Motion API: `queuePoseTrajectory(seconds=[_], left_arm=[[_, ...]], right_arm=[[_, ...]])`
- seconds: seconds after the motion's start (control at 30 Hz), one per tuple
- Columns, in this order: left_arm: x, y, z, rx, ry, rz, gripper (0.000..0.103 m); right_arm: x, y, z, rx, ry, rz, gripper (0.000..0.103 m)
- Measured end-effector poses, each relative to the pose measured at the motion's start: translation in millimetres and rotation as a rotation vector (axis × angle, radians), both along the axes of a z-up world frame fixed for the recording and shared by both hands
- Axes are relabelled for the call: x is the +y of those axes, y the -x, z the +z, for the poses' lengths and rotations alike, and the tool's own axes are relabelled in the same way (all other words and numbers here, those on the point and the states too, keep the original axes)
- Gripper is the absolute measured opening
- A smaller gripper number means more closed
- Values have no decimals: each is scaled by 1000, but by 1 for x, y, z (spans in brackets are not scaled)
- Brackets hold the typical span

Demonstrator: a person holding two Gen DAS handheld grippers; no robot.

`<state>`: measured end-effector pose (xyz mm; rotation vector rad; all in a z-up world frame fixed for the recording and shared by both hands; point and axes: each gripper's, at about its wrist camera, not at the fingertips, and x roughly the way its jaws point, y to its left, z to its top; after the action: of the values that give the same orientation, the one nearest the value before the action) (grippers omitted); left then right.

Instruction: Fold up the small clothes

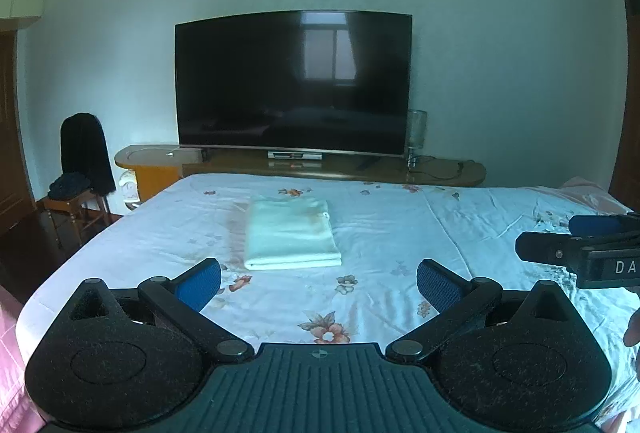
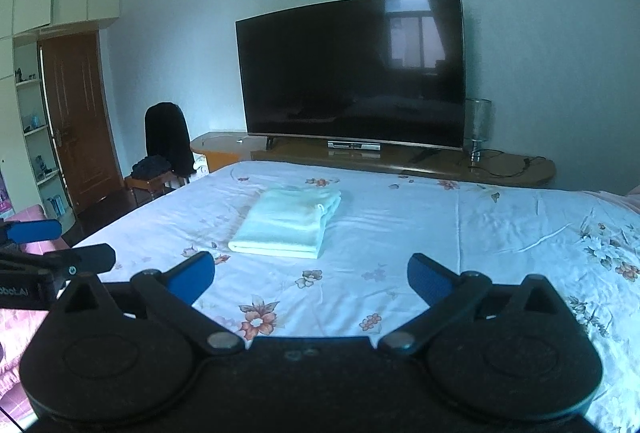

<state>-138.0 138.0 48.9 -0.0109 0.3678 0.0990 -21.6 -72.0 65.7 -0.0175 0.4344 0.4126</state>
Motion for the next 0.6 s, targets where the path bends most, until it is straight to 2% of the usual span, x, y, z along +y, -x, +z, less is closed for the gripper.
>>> queuePoseTrajectory(seconds=[0.6], left_arm=[[-4,-4,3,-1,-18,-14,103]], right_arm=[[-3,3,5,-18,-9,-14,103]])
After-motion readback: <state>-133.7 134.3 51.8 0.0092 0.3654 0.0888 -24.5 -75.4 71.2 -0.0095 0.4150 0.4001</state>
